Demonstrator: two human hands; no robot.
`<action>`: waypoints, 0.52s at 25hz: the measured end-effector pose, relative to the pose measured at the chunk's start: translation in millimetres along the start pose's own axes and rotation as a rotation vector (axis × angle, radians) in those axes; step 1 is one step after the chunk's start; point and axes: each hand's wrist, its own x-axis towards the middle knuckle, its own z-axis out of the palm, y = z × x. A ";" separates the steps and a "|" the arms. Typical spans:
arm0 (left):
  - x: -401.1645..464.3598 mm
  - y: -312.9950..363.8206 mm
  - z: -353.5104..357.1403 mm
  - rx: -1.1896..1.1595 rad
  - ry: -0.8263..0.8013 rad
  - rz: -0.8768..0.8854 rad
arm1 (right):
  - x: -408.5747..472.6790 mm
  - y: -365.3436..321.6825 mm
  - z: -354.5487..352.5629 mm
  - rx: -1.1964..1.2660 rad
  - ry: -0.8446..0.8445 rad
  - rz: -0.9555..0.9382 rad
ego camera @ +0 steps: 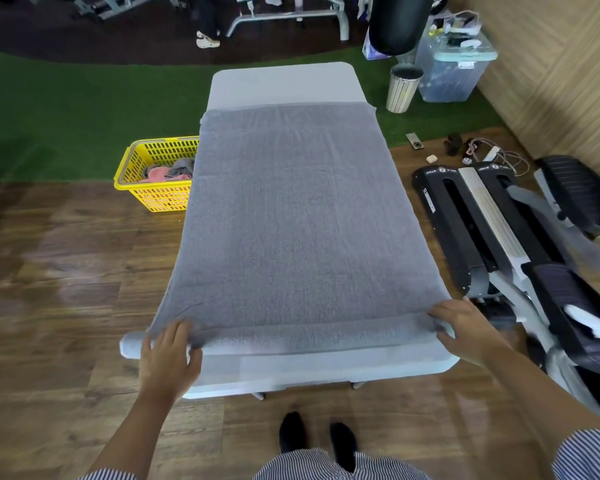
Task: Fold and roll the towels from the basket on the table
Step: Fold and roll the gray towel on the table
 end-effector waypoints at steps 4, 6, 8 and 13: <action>0.0 -7.9 7.5 0.018 -0.059 -0.014 | -2.2 -2.4 19.6 0.147 0.292 0.012; -0.9 -7.2 11.0 0.010 -0.081 0.001 | -7.6 -6.9 28.8 0.179 0.257 0.039; 1.2 -5.1 9.8 -0.015 -0.079 -0.016 | -8.8 -8.6 26.5 0.142 0.156 0.092; 2.2 -10.9 -2.7 0.028 -0.084 0.031 | 0.1 -7.5 -1.0 0.005 0.002 0.108</action>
